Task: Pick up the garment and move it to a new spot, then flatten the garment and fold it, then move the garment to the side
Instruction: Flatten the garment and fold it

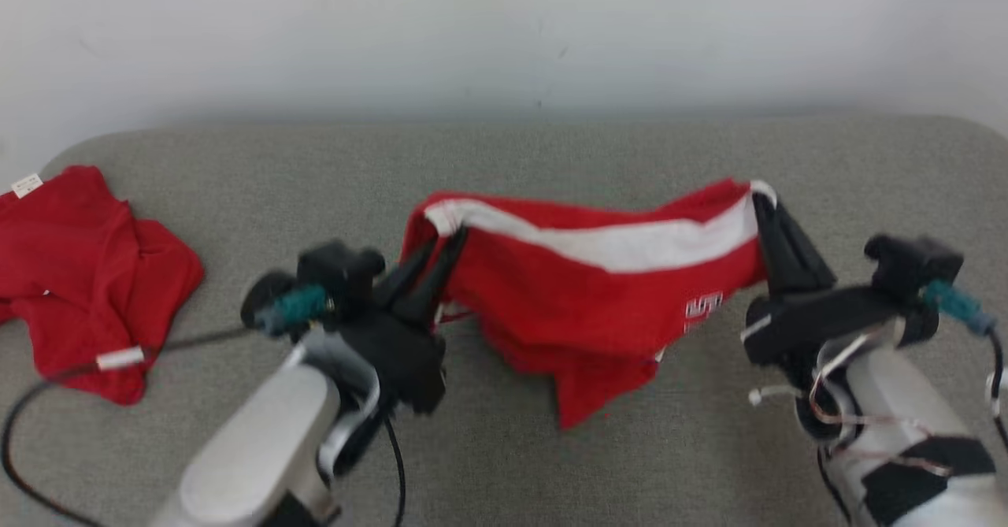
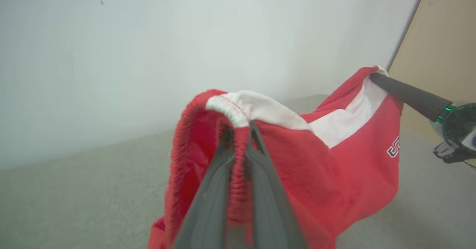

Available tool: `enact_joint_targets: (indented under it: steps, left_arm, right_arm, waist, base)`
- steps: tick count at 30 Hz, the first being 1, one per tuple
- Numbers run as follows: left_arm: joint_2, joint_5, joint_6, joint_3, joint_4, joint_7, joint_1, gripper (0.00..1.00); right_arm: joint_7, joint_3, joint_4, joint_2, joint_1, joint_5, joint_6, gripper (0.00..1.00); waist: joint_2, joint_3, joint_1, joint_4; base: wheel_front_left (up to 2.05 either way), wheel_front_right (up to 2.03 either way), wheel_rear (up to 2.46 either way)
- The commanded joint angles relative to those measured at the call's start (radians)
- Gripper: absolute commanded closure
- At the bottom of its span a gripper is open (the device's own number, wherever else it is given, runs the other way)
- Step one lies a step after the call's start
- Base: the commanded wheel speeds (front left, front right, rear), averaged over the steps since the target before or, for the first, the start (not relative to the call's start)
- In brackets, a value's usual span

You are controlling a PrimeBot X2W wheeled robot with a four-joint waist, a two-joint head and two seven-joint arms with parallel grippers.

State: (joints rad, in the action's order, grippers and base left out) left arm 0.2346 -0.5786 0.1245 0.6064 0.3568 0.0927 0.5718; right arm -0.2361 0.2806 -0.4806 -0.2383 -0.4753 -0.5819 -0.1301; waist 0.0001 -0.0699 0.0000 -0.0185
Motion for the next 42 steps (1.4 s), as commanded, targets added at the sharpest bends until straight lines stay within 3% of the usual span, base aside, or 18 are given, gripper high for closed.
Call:
enact_joint_targets:
  steps: [1,4,13,20,25,33,38,42]
  left_arm:
    - [0.015,-0.032,0.007,0.000,-0.008,-0.030,0.095,1.00]
    - [0.023,-0.101,0.006,0.005,-0.018,-0.081,0.212,1.00]
    - [0.069,-0.300,0.004,-0.025,0.057,-0.257,0.820,1.00]
    - [0.045,-0.335,0.005,-0.071,0.221,-0.224,1.166,1.00]
    - [0.030,-0.361,0.004,-0.012,0.302,-0.184,1.309,1.00]
    - [0.029,-0.447,0.005,0.082,0.332,-0.098,1.277,1.00]
    - [0.048,-0.497,0.005,0.166,0.269,-0.011,1.134,1.00]
    - [0.081,-0.514,0.005,0.248,0.210,0.072,0.940,1.00]
  right_arm:
    - [0.011,-0.002,-0.002,-0.008,-0.087,-0.029,-0.001,1.00]
    - [0.042,-0.011,-0.013,-0.005,-0.201,-0.071,-0.001,1.00]
    - [0.202,-0.072,-0.119,0.007,-0.811,-0.193,-0.001,1.00]
    - [0.228,-0.180,-0.315,0.026,-1.190,-0.205,-0.001,1.00]
    - [0.195,-0.203,-0.427,0.027,-1.347,-0.163,-0.001,1.00]
    - [0.152,-0.161,-0.461,0.045,-1.343,-0.179,-0.001,1.00]
    - [0.123,-0.098,-0.382,0.040,-1.185,-0.233,-0.001,1.00]
    - [0.103,-0.027,-0.281,0.023,-0.962,-0.301,-0.001,1.00]
  waist:
    - [-0.0001,-0.070,0.0000,0.006]
    - [-0.0001,-0.125,0.0000,0.013]
    - [-0.0001,-0.416,0.0000,0.056]
    - [-0.0001,-0.554,0.0000,0.079]
    - [-0.0001,-0.621,0.0000,0.087]
    - [-0.0001,-0.651,0.0000,0.088]
    - [-0.0001,-0.595,0.0000,0.095]
    - [-0.0001,-0.511,0.0000,0.105]
  base:
    - [0.00,0.00,0.00]
    - [0.00,0.00,0.00]
    - [0.00,0.00,0.00]
    - [0.00,0.00,0.00]
    - [0.00,0.00,0.00]
    - [0.00,0.00,0.00]
    - [0.00,0.00,0.00]
    - [0.00,0.00,0.00]
